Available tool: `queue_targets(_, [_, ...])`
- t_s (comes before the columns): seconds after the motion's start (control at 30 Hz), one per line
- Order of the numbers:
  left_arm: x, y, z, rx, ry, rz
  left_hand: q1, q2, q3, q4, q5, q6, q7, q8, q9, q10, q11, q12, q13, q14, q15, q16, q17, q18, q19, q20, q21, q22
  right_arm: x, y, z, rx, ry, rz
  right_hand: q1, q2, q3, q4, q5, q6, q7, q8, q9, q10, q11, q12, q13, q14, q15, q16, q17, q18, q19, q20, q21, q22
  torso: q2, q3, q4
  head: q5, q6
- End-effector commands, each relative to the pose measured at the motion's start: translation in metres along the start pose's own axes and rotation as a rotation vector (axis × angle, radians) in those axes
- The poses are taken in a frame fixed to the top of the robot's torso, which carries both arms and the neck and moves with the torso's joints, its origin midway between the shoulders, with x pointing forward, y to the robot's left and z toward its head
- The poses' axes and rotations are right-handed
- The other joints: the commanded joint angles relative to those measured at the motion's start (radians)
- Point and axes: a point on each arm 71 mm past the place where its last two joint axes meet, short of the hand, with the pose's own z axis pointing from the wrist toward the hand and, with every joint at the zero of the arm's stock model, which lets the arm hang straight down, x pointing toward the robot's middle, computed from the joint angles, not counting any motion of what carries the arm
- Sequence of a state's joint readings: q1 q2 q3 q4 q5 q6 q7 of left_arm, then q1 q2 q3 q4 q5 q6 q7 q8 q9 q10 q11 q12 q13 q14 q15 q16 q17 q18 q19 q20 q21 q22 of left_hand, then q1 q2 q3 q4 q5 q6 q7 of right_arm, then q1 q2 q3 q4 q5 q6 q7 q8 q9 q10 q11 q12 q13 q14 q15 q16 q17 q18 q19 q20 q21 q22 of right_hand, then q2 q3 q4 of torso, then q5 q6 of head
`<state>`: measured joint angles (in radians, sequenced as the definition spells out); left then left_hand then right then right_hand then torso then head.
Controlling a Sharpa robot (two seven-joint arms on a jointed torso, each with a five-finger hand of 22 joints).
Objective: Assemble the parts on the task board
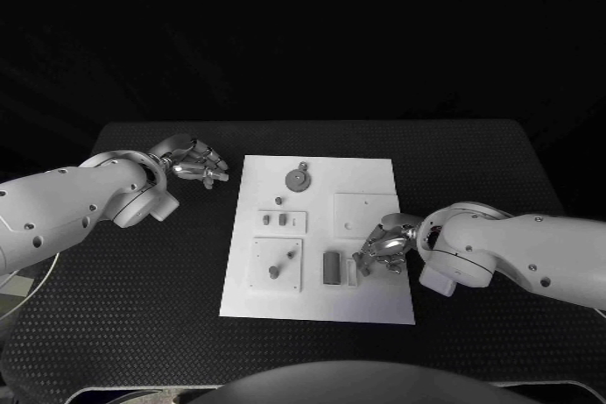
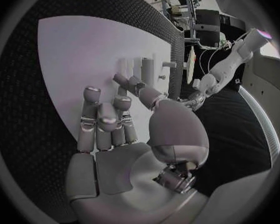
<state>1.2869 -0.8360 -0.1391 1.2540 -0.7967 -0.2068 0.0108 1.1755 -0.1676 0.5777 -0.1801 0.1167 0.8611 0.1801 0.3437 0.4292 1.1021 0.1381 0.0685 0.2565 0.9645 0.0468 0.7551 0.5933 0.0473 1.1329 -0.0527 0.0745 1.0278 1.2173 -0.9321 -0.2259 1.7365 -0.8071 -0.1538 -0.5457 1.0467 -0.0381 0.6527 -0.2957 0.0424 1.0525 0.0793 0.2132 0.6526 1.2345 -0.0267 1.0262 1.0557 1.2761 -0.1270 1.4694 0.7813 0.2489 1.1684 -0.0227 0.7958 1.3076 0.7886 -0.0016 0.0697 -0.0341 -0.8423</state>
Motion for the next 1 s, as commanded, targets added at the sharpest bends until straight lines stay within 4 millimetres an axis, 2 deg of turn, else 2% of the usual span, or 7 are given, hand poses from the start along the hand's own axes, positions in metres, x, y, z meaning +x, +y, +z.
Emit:
queue_targets(0.03, [0.0014,-0.0022,0.0003,0.009,0.013,0.004,0.004,0.005,0.000,0.006,0.004,-0.006,-0.003,0.003,-0.001,0.001,0.006,0.000,-0.001,0.005,-0.002,-0.006,0.001,0.014,0.007,-0.001,-0.004,0.001,0.0035,-0.0008,0.0005,0.010,0.035,0.016,-0.005,0.009,0.005,0.002,0.006,0.009,0.003,0.006,0.007,0.005,-0.003,0.004,-0.002,0.004,-0.005,0.004,0.001,0.013,0.007,-0.002,0.006,0.019,0.000,0.0001,0.0004,-0.001,-0.001])
queue_targets(0.77, [0.0017,-0.0021,0.0002,0.006,0.016,0.005,0.004,0.004,-0.001,0.007,0.004,-0.006,-0.003,0.004,-0.002,0.001,0.006,0.001,-0.001,0.005,-0.002,-0.007,0.002,0.014,0.007,-0.001,-0.004,0.001,0.0070,-0.0049,0.0031,0.042,0.076,-0.047,-0.031,0.008,-0.001,0.004,0.006,0.010,0.001,0.007,0.005,0.002,-0.004,0.003,-0.004,0.002,-0.007,0.002,0.000,0.013,0.005,0.000,0.006,0.018,0.000,-0.0001,0.0001,-0.002,-0.007])
queue_targets(1.0, [0.0018,-0.0022,0.0002,0.006,0.017,0.005,0.004,0.004,-0.001,0.008,0.004,-0.006,-0.003,0.004,-0.002,0.001,0.006,0.000,-0.001,0.005,-0.002,-0.007,0.003,0.014,0.007,-0.001,-0.004,0.001,0.0097,-0.0029,0.0050,0.038,0.084,-0.055,-0.082,0.001,-0.008,0.012,0.006,0.012,0.001,0.008,0.000,0.000,-0.005,0.002,-0.007,0.002,-0.008,-0.001,-0.002,0.013,0.007,0.003,0.005,0.016,0.000,0.0001,0.0001,-0.001,-0.007])
